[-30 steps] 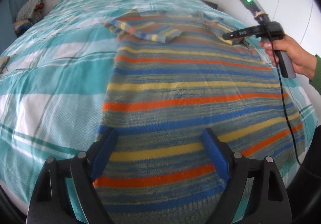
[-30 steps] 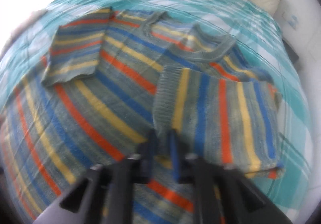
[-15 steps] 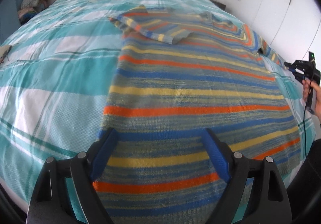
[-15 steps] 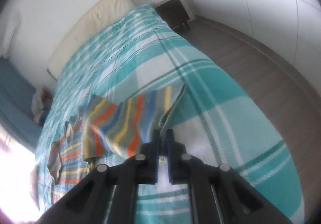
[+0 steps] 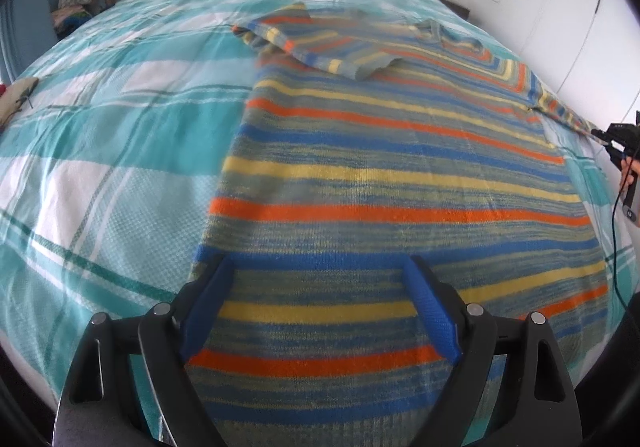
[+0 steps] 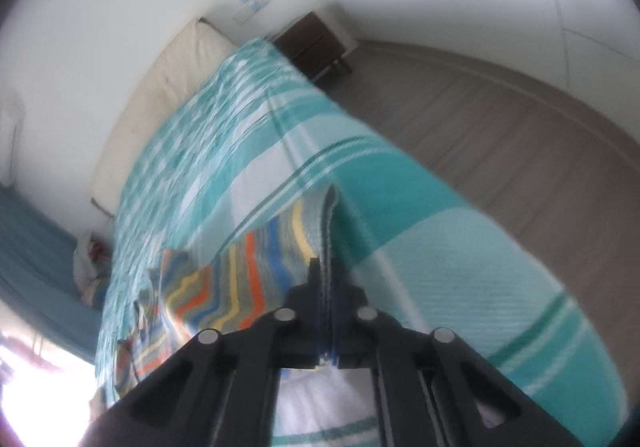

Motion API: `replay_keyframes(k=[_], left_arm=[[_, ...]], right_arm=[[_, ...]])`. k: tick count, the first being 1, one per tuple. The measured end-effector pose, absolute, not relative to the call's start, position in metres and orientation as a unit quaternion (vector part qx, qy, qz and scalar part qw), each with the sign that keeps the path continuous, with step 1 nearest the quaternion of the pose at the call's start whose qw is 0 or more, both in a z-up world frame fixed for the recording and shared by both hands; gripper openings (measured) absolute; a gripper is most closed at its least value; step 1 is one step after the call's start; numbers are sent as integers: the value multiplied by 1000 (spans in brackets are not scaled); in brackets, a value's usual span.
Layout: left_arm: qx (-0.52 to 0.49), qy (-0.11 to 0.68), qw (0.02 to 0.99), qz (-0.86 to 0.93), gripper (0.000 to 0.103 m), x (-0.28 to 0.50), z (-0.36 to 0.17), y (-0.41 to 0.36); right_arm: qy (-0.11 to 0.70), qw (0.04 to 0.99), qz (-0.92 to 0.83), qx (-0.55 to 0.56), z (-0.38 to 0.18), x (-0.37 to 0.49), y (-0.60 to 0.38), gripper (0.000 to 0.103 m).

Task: Fold small clothes

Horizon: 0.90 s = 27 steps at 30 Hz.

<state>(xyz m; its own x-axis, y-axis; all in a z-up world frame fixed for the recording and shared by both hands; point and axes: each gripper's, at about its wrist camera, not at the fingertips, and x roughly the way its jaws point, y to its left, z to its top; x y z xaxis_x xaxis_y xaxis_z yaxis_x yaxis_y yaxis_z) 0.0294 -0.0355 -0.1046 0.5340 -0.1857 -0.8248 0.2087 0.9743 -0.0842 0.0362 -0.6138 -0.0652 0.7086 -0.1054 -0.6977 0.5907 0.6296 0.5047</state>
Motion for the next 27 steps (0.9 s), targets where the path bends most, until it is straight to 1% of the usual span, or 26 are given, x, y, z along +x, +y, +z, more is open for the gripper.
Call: replay_keyframes(k=[3,5,14,17,19,22,23,24,26,27], left_arm=[[24,466,878,-107,90,29,-107,-39],[33,465,879,-104,91,29,-106,-41],[31,463,880,-104,91,23,-106,-36],[31,469,876,-106,90,23,-102,-34],[36,473,874,-109,90,20,-94,-32],[45,455,882,-113,90,15,-65,-22],[46,445,887,-115,90,15,-52,-18],[46,433,892,-118,90,16,-38,-14],[42,404,905,-128,91,22,-9,-9],[39,388,911,-136,94,29,6,-10]], right_arm=[[358,840,-241,330,-63,36,-611,2],[384,822,-251,337,-76,36,-609,2],[379,806,-255,377,-86,21,-614,2],[384,806,-267,363,-84,20,-613,2],[399,803,-277,344,-85,22,-610,0],[407,795,-296,338,-82,14,-611,1],[411,790,-306,336,-80,10,-612,2],[415,785,-318,332,-77,5,-613,5],[415,778,-352,315,-67,-6,-615,15],[409,779,-369,300,-56,-11,-614,17]])
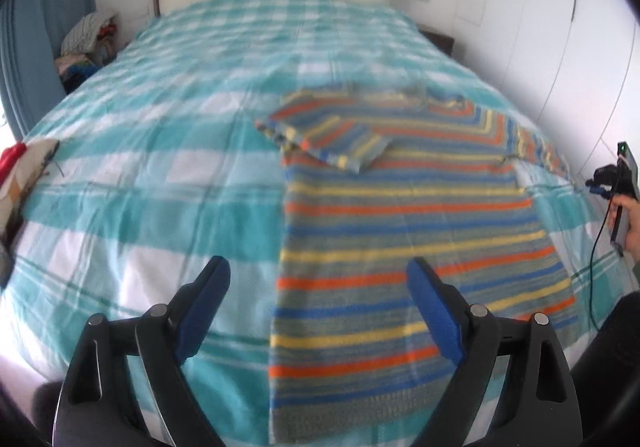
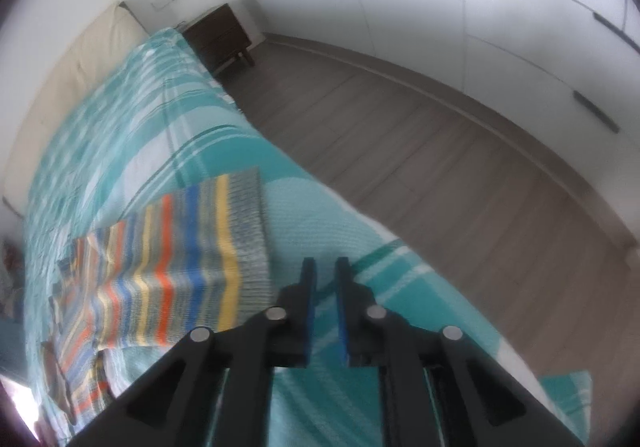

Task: Fold small clothes

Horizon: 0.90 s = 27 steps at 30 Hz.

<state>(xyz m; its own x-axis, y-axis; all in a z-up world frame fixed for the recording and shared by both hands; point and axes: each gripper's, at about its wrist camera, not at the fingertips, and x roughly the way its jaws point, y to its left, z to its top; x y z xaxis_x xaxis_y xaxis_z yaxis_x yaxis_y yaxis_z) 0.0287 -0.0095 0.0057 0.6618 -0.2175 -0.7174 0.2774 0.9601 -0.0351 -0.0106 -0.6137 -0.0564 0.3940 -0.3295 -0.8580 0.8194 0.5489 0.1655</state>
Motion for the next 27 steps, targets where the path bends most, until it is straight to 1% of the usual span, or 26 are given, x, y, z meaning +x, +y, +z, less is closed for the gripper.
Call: replay_keyframes(k=[1,3,4,5,7,10,13,14,16,17,18,19,20,21,23,25,27], left_arm=[[36,372,916,-147,96,38,19,-13],[47,352,918,-175,98,63,36,-29],[62,352,914,-194,98,81,37,-42],[79,357,906,-211,98,101,33,-57],[111,383,887,-232,98,141,10,-86],[176,413,859,-246,97,184,-43,-120],[233,455,824,-242,88,209,-94,-132],[243,468,815,-241,85,213,-107,-131],[228,467,815,-255,85,216,-114,-123],[216,468,817,-257,74,218,-113,-120],[206,471,820,-253,47,221,-112,-117],[196,473,822,-249,30,224,-109,-115],[186,474,827,-235,9,228,-107,-111],[167,477,832,-228,8,233,-102,-106],[96,470,850,-219,8,241,-83,-82],[3,452,870,-195,8,252,-60,-42],[-89,434,886,-136,8,263,-43,13]], right_arm=[[397,787,-376,286,-43,-14,-611,21],[366,812,-371,263,-13,-19,-598,24],[351,827,-360,252,3,-19,-586,31],[338,843,-343,242,17,-18,-571,42],[320,876,-286,220,38,-13,-533,54],[324,909,-182,187,46,-6,-467,57],[340,920,-111,158,33,-4,-413,58],[347,921,-98,148,26,-2,-401,58],[368,918,-78,123,11,0,-383,58],[376,917,-71,114,6,2,-378,58],[382,916,-64,109,2,3,-375,58],[384,916,-61,104,-2,4,-374,58],[385,916,-59,100,-4,7,-374,58],[386,916,-57,95,-6,8,-372,58],[384,917,-53,92,-6,10,-369,58],[383,918,-52,89,-6,10,-366,58],[383,919,-52,83,-7,8,-365,58]])
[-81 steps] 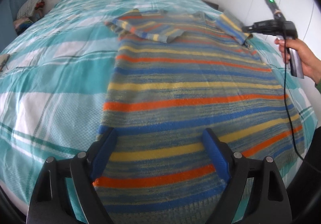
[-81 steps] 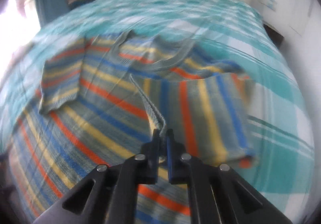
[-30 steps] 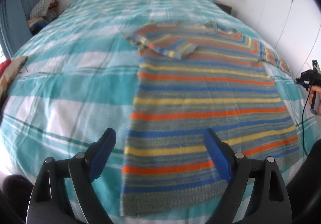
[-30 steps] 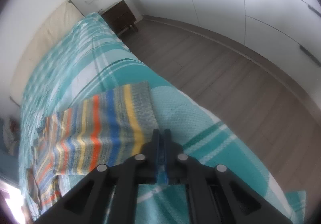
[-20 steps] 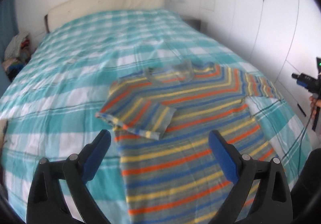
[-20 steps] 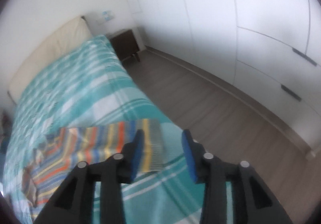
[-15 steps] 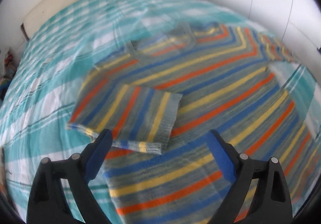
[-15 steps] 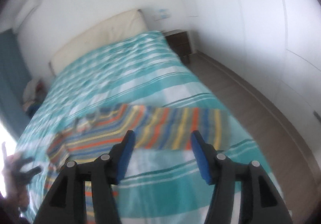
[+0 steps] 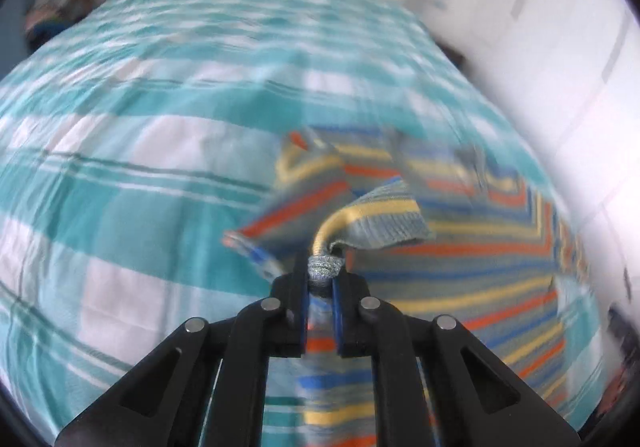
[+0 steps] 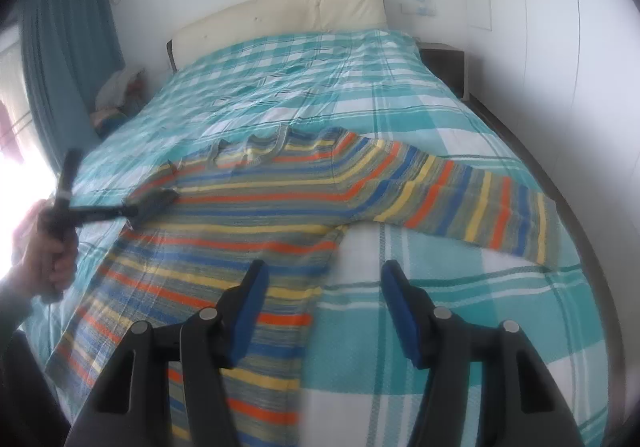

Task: Fold small clothes

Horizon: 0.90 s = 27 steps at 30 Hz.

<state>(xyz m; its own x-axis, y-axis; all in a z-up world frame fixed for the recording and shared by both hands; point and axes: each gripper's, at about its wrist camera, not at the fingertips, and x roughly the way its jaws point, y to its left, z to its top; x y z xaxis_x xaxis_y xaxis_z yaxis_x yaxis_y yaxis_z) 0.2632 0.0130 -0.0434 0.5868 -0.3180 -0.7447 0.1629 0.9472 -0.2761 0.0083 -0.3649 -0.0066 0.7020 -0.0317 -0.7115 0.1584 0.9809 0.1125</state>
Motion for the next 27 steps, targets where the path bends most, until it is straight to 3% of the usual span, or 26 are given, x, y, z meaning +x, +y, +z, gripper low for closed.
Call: replay_keyframes(k=[4,7,27], left_arm=[[-203,425,881,37,7,282,-49,124],[-216,444,865,94,7,286,-71,162],[-265,457,841,116,6,250,-121,199]], right_arm=[[393,915,-52,77,-15,11,-361,58],[402,911,-46,79,-20,16,-357,58],[417,906,-47,49,-33,21,-345,58]])
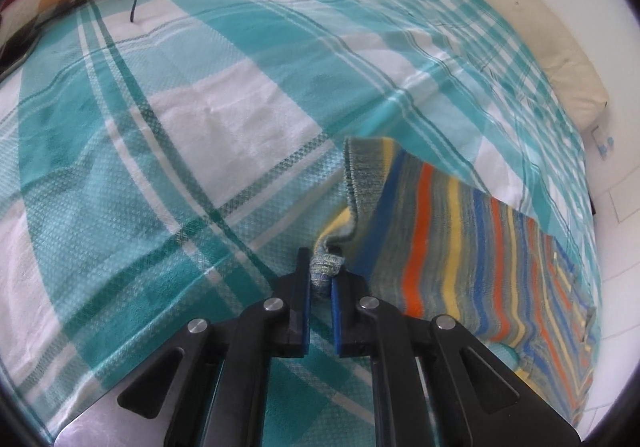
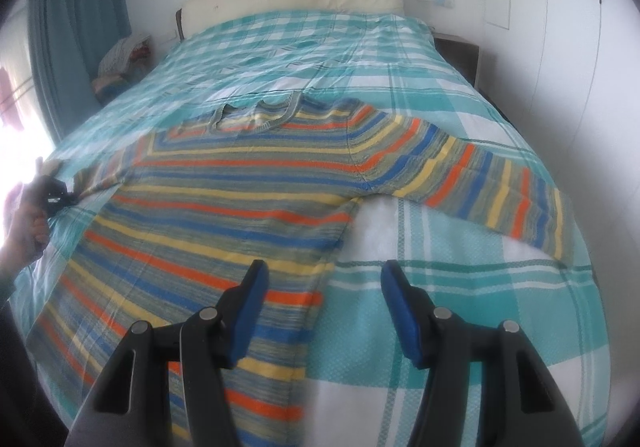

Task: Fold small clothes

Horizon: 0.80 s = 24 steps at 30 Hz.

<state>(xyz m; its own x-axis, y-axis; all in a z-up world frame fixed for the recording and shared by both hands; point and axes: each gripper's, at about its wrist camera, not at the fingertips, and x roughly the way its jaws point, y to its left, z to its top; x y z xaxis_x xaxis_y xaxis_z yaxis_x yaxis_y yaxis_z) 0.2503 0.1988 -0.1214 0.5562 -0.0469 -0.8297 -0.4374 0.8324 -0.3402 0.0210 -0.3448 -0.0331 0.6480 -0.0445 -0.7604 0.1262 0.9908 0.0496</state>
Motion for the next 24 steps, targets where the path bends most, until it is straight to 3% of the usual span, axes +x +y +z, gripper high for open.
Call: replay_keyframes(k=[24], left_arm=[[-266,465,840,85,11,231,-119,224]], right_arm=[[405,909,-82,50,-26,17,-355,62]])
